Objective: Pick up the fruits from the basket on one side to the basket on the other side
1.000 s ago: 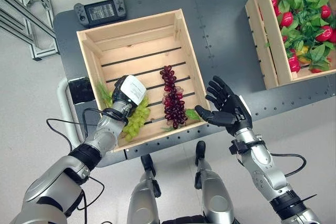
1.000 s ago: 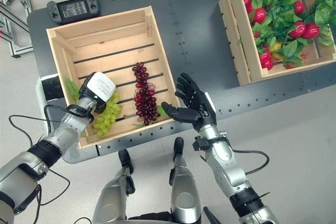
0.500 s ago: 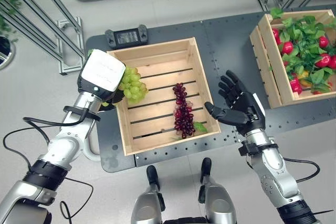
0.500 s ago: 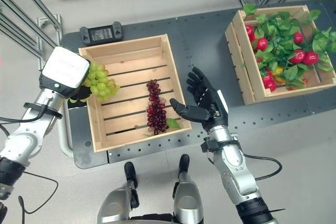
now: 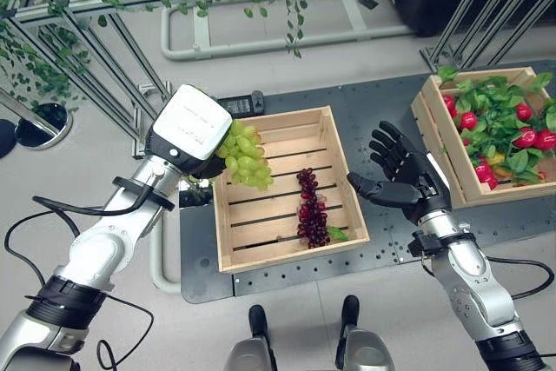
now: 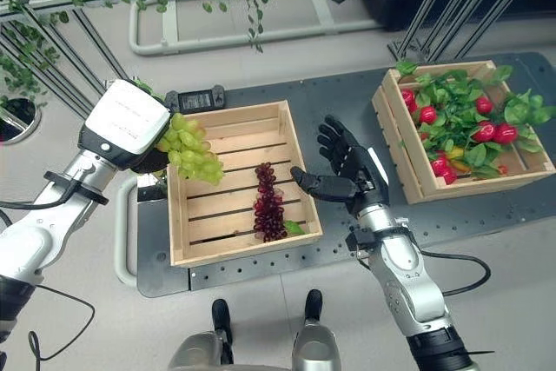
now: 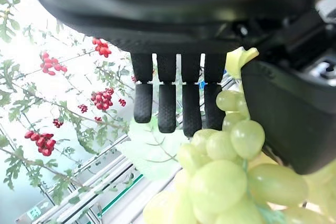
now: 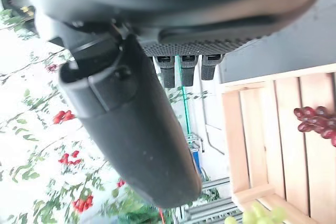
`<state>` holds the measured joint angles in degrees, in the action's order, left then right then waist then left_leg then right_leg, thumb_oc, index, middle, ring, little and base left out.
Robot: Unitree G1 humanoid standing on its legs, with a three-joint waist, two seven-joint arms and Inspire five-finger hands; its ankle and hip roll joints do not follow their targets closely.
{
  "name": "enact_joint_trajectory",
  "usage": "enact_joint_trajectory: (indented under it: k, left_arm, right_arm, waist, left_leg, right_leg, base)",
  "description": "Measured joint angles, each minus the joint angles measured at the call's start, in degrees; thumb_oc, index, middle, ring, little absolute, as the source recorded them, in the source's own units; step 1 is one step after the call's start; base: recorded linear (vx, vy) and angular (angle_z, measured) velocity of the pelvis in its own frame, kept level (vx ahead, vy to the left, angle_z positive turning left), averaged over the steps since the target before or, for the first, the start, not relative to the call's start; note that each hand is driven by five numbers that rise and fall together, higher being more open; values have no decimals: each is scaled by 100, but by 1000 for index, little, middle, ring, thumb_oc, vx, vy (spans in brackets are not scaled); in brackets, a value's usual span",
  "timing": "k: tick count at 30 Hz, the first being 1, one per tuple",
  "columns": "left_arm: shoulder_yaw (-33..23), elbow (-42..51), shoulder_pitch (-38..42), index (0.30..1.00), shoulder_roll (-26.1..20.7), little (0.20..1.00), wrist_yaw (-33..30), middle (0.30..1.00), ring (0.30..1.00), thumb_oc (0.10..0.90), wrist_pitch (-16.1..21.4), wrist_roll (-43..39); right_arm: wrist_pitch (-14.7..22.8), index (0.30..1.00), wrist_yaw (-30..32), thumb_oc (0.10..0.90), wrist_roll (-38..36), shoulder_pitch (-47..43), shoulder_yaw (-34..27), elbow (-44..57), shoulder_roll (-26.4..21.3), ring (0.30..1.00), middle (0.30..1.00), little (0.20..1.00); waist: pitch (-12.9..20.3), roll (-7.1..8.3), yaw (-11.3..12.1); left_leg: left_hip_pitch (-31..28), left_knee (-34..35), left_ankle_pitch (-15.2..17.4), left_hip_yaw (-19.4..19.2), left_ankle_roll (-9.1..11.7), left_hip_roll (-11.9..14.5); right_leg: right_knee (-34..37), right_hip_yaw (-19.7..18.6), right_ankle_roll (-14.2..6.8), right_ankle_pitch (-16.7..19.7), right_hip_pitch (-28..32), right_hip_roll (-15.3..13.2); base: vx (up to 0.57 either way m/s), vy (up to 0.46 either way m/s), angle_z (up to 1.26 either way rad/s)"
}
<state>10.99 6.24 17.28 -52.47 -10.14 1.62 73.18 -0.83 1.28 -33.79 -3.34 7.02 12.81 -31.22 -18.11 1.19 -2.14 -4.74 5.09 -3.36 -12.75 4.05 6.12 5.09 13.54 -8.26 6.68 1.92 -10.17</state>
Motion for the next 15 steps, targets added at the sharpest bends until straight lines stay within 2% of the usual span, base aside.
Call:
enact_joint_trajectory:
  k: [4, 9, 15]
  left_arm:
    - [1, 4, -37, 300, 6, 300, 103, 300, 300, 400, 63, -458]
    - [1, 16, -382, 300, 253, 300, 103, 300, 300, 400, 52, -1252]
    - [15, 20, -641, 300, 470, 300, 120, 300, 300, 400, 48, -1562]
  right_arm:
    - [-257, 900, -261, 800, 87, -99, 90, 111, -15, 900, 900, 900]
    - [-558, 900, -288, 800, 651, -128, 494, 116, -12, 900, 900, 900]
    - [-761, 900, -321, 800, 646, -131, 561, 110, 18, 900, 900, 900]
  waist:
    - [197, 72, 29]
    - [452, 98, 98]
    - [484, 107, 158]
  left_leg:
    - [-25, 1, -20, 7, 16, 7]
    - [-77, 5, -27, 8, 23, 7]
    - [-109, 3, -49, 47, 23, 8]
  right_leg:
    - [1, -3, -27, -25, 26, 5]
    - [3, -9, -70, -74, 78, 3]
    - [3, -1, -72, -75, 123, 6]
  base:
    - [9, -33, -1]
    - [0, 0, 0]
    - [5, -2, 1]
